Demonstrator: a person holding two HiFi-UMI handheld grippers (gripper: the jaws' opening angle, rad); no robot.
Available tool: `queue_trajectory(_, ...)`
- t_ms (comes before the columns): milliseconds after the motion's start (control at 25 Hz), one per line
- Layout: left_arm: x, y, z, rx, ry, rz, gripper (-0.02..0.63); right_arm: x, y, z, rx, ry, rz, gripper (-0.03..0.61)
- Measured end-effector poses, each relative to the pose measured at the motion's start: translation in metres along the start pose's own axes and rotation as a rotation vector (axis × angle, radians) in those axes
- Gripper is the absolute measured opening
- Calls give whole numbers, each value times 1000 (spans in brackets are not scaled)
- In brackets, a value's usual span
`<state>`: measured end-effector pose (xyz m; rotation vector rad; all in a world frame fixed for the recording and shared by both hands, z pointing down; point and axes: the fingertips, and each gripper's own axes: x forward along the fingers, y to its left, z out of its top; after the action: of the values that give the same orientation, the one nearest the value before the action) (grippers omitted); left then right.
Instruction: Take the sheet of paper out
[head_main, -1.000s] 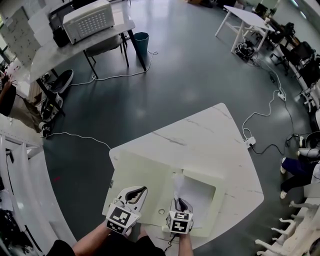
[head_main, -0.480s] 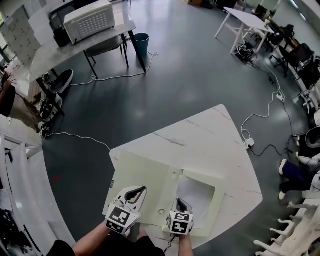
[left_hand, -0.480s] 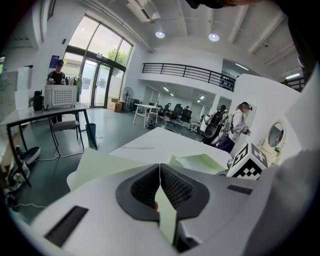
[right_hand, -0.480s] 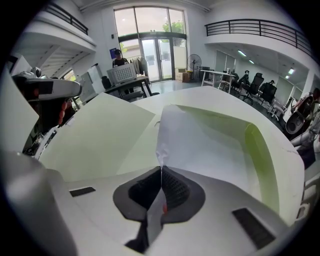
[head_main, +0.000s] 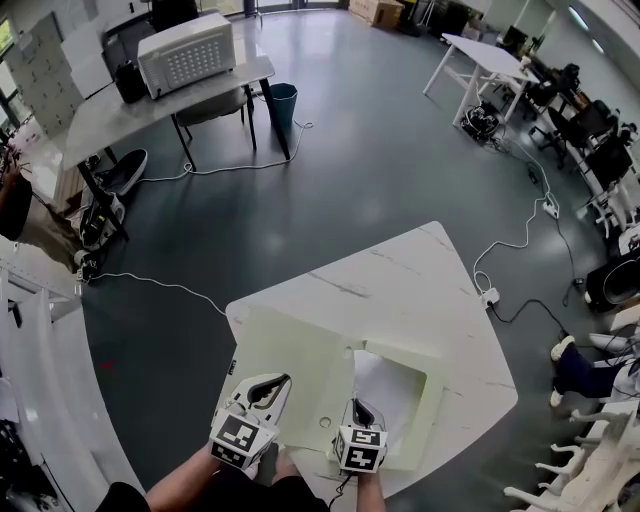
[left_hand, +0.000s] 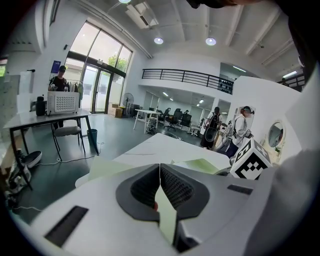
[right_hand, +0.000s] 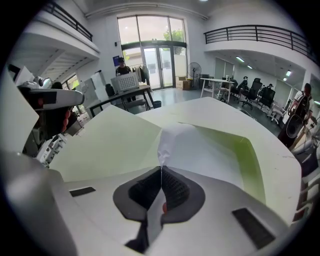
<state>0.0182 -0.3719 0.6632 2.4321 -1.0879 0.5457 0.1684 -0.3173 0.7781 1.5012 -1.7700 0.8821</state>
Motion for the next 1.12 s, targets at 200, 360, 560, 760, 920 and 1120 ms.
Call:
queue_trajectory(200, -30, -5, 5, 10, -37, 4, 25, -27, 16, 8, 4, -53, 6, 17)
queue_trajectory(360, -58, -10, 11, 23, -72, 16, 25, -53, 27, 13, -3, -95, -2, 17)
queue_trajectory(560, -98, -22, 19, 43, -111, 25, 25, -89, 43, 17, -12, -145, -6, 17)
queue_trajectory(760, -137, -30, 20, 79, -191, 39, 25, -119, 59, 16, -22, -202, -18, 17)
queue_trajectory(920, -175, -41, 22, 84, -206, 45, 25, -151, 68, 8, -17, -232, -34, 17)
queue_trajectory(1120, -212, -60, 23, 107, -220, 45, 25, -190, 73, 3, -34, -303, -62, 17)
